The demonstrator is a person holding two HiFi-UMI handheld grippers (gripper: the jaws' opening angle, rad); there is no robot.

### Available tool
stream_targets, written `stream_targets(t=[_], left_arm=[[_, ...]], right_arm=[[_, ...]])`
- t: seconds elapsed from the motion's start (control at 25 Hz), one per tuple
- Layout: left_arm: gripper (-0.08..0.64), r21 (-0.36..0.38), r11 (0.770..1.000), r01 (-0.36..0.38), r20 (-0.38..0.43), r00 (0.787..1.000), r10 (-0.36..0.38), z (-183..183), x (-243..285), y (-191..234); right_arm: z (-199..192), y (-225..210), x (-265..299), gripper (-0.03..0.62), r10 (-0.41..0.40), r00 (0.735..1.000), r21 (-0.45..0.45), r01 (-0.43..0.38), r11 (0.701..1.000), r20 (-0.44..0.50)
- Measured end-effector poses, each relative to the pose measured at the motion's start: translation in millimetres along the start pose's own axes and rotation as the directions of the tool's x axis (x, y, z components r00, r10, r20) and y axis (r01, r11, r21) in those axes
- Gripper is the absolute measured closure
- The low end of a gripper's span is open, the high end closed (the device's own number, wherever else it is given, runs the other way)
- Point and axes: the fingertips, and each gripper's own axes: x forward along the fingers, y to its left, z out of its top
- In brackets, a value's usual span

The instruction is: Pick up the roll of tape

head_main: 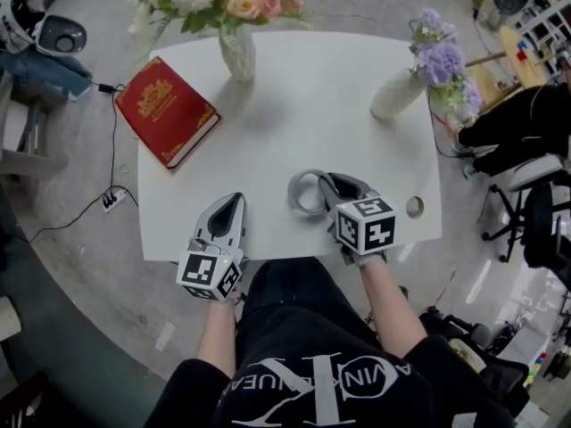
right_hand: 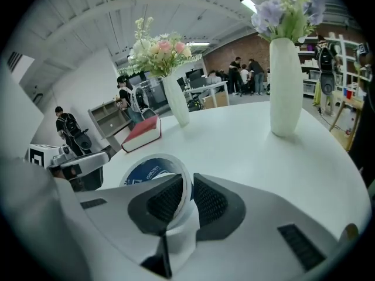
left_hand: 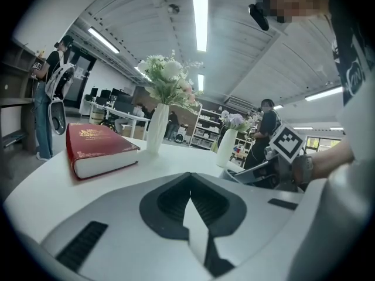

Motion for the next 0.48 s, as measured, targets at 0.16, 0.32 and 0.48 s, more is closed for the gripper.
stream_targets(t=[0.16,0.32,0.48], left_arm=[[0.558,0.008,1.0,0.0,0.016,1.0,0.0,11.3,1.3,-0.1],[0.558,0.021,1.0,0.001,0.034,0.999,-0.002,21.1,2.7,-0.5],[0.558,0.029,1.0,0.001,0.058,0.998,-0.002,34.3,3.7,-2.0]], right_arm=[[11.4,-6.7,-12.7,0.526,-0.002,0.998,0.032,0.0,0.999,0.057],[24.5,-10.5,-25.0,0.526,0.0,0.993,0.052,-0.007,0.999,0.119],[38.7,-11.2,-35.9,0.526,0.003,0.985,0.046,-0.011,0.999,0.172]])
